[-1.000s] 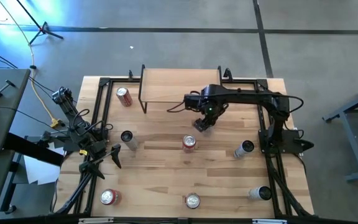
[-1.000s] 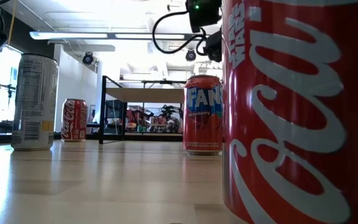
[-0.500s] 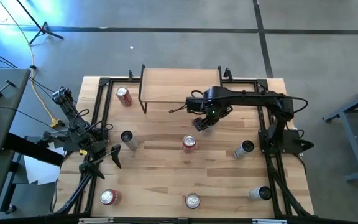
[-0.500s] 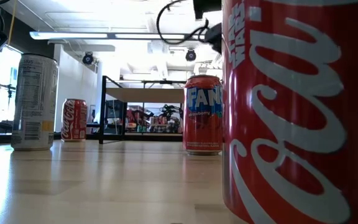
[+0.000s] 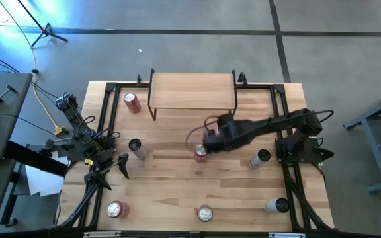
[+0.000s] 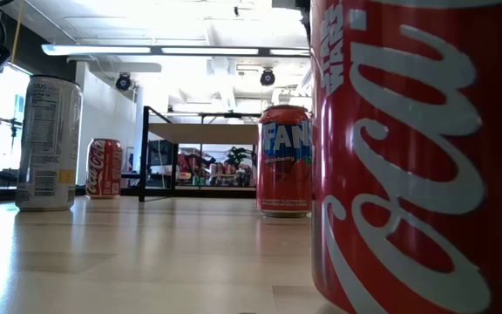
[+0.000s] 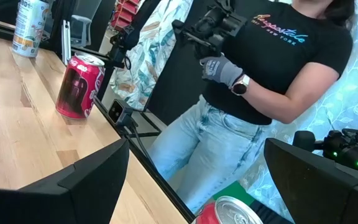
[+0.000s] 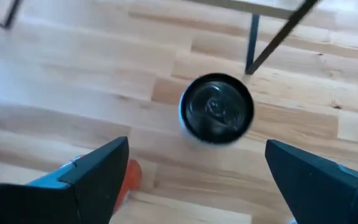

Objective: Place canned beverage on shelf
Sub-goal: Put the top white blue soda can on the shelf

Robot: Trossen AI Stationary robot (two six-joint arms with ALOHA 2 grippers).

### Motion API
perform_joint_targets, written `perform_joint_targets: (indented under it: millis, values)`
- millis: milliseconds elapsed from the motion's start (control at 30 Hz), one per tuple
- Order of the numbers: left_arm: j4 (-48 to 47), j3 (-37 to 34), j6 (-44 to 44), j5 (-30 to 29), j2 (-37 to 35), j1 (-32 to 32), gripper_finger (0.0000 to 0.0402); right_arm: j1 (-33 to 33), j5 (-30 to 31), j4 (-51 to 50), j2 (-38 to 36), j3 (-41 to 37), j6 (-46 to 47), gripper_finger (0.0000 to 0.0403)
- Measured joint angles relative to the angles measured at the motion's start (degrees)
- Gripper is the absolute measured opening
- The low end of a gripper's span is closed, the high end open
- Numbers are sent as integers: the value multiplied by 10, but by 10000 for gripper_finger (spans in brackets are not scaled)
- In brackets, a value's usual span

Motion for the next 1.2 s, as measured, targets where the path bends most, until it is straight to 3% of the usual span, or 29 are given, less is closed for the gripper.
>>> perform_joint_targets:
  millis: [233, 533, 700, 867, 1033, 1200]
  values:
    - [0, 0, 0, 0, 0, 0, 360, 67, 27, -15, 19, 0, 102, 366]
    - [-1, 0, 0, 0, 0, 0, 360, 120, 111, -17, 70, 0, 157, 366]
    - [-1, 0, 0, 0, 0, 0, 360, 141, 160, -57, 79, -7, 316, 366]
    - [-1, 0, 0, 0, 0, 0, 360, 150, 168, -48, 84, -46, 388, 366]
    - [0, 0, 0, 0, 0, 0, 360, 154, 204, -3, 85, -87, 424, 366]
    - [0, 0, 0, 0, 0, 0, 360, 153, 201, 24, 84, -101, 399, 366]
